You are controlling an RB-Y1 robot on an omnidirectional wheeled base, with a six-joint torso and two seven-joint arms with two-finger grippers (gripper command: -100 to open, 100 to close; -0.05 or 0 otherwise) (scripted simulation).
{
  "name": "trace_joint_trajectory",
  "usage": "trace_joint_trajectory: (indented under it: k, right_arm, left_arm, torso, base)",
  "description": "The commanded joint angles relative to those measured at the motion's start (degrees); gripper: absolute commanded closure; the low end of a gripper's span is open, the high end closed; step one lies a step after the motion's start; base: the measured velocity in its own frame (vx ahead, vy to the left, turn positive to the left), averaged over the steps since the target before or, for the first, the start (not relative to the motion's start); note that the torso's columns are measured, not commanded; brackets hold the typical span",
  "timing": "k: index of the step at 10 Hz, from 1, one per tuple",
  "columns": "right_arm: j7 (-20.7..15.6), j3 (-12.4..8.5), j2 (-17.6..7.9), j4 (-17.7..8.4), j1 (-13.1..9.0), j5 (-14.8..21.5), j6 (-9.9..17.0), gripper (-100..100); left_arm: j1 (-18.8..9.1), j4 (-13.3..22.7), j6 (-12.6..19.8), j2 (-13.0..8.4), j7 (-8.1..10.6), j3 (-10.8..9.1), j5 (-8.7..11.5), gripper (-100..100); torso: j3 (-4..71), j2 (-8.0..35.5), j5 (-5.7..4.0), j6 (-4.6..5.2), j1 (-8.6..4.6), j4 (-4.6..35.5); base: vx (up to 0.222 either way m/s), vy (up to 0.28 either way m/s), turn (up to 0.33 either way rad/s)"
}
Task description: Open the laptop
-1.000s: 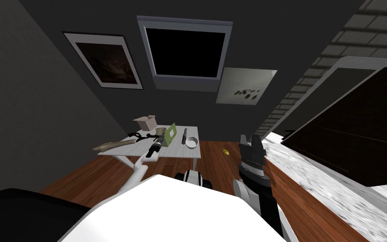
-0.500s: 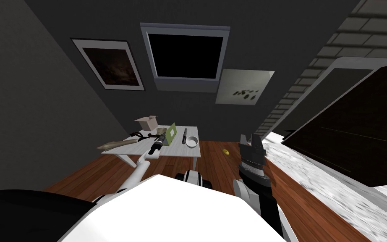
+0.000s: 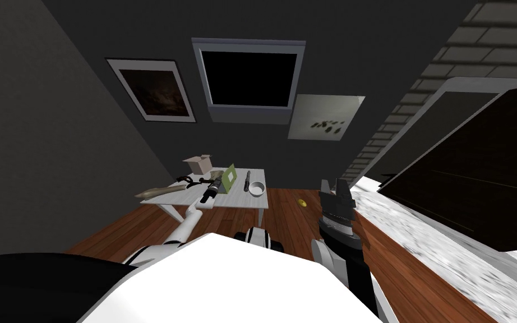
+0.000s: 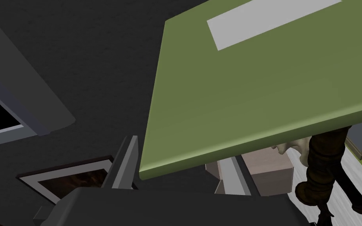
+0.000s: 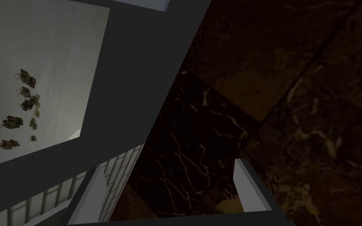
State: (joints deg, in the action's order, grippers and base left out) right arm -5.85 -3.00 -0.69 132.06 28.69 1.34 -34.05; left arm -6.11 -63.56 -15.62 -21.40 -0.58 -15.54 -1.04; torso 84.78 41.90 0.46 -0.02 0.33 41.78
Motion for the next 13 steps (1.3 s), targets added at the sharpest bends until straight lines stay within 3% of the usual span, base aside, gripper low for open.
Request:
trace_joint_trajectory:
  k: [1,3,4,6,7,9,10,11,12,13]
  right_arm:
    - [0.00,0.00,0.00,0.00,0.00,0.00,0.00,0]
    - [0.00,0.00,0.00,0.00,0.00,0.00,0.00,0]
    - [0.00,0.00,0.00,0.00,0.00,0.00,0.00,0]
    - [0.00,0.00,0.00,0.00,0.00,0.00,0.00,0]
    - [0.00,0.00,0.00,0.00,0.00,0.00,0.00,0]
    - [0.00,0.00,0.00,0.00,0.00,0.00,0.00,0]
    - [0.00,0.00,0.00,0.00,0.00,0.00,0.00,0]
    - [0.00,0.00,0.00,0.00,0.00,0.00,0.00,0]
    - [0.00,0.00,0.00,0.00,0.00,0.00,0.00,0]
    - [0.00,0.00,0.00,0.00,0.00,0.00,0.00,0]
  left_arm:
    - [-3.48,3.94,-0.17,-1.67,2.86,1.31,0.13,100]
    - [-3.48,6.40,-0.17,-1.67,2.86,1.31,0.13,100]
    - [-7.37,9.31,-0.99,-3.87,5.64,2.38,0.35,100]
    - [-7.57,12.10,-0.99,-3.87,5.84,2.38,0.35,100]
    - [-10.96,14.18,-1.80,-6.06,8.61,3.45,0.57,100]
    - [-11.66,17.71,-1.80,-6.06,8.81,3.45,0.57,100]
    - [-14.84,19.44,-2.61,-8.25,11.44,4.52,0.78,100]
    - [-15.76,22.79,-2.61,-8.25,11.78,4.52,0.78,100]
    - [-15.76,23.84,-2.61,-8.25,11.78,4.52,0.78,100]
    - [-18.82,26.17,-3.42,-10.45,14.44,5.59,1.00,100]
  torso:
    - [-0.06,0.14,-0.19,0.01,-0.05,0.24]
    - [-0.09,0.17,-0.19,0.04,-0.19,0.21]
    - [0.01,-0.02,-0.04,0.04,-0.06,0.02]
    - [-0.11,0.22,-0.23,-0.02,-0.13,0.28]
    - [-0.08,0.15,-0.13,-0.04,-0.10,0.14]
    - [-0.20,0.37,-0.36,-0.02,-0.23,0.43]
    - [-0.18,0.32,-0.29,-0.05,-0.25,0.32]
    - [-0.21,0.41,-0.42,-0.06,-0.27,0.48]
    - [-0.29,0.51,-0.44,-0.09,-0.35,0.52]
    - [-0.26,0.46,-0.35,-0.08,-0.32,0.40]
  base:
    - [-0.064,-0.014,0.032]
    - [-0.010,0.007,-0.006]
    - [-0.053,-0.005,0.053]
    - [-0.041,-0.005,0.009]
    - [-0.055,-0.009,0.058]
    - [-0.041,0.000,0.010]
    - [-0.053,-0.006,0.052]
    - [-0.051,-0.013,0.024]
    - [-0.017,-0.001,0.001]
    - [-0.057,-0.006,0.063]
